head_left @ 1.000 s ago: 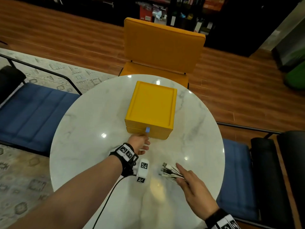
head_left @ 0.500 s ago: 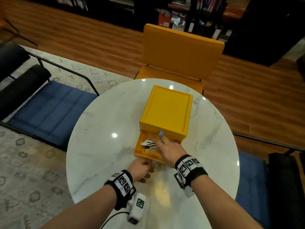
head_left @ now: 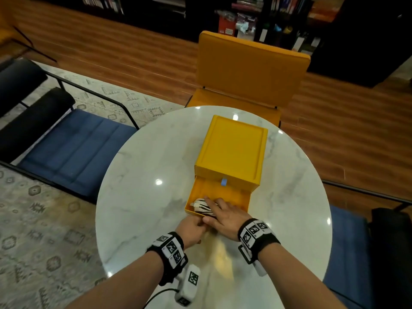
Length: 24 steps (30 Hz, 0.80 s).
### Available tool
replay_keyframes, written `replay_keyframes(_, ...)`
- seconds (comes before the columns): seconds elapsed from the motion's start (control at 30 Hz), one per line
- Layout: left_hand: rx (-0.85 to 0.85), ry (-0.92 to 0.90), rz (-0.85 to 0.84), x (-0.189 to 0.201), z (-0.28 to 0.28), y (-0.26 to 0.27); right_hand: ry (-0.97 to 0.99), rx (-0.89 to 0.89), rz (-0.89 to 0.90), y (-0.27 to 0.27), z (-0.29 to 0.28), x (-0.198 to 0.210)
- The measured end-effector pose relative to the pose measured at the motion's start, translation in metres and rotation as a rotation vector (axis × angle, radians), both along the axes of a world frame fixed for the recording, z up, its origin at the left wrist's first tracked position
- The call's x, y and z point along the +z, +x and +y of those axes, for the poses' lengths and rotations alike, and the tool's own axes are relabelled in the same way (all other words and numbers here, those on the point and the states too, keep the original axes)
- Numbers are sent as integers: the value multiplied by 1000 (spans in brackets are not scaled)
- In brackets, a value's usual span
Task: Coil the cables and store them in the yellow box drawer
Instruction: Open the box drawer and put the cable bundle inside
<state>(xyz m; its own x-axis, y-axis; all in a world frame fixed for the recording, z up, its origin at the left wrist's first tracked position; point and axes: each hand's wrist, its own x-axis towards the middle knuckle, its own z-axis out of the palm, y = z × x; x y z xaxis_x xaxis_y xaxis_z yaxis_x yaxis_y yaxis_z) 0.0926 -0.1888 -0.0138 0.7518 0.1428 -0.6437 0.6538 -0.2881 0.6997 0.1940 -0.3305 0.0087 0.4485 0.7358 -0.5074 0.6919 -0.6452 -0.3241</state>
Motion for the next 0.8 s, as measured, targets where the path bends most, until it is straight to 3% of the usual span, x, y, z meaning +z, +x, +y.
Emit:
replay_keyframes(0.2,-91,63,-17,13,1,-1,22,-2,-206,-14,-1,3)
replay_keyframes(0.33,-245,103,40,51,23,2,50,31,-292,-26,2,5)
replay_keyframes(0.5,-105,513,-511,110,47,29,64,-53,-341,-45,3,9)
replay_keyframes(0.57,-205,635,-642,119,49,52,87,-90,-340,-52,4,12)
replay_keyframes(0.7,-500,766,-479,114,50,81,74,-107,-387,-50,7,15)
replay_keyframes(0.8,-539,770,-482,112,50,82,51,-174,-435,-41,14,20)
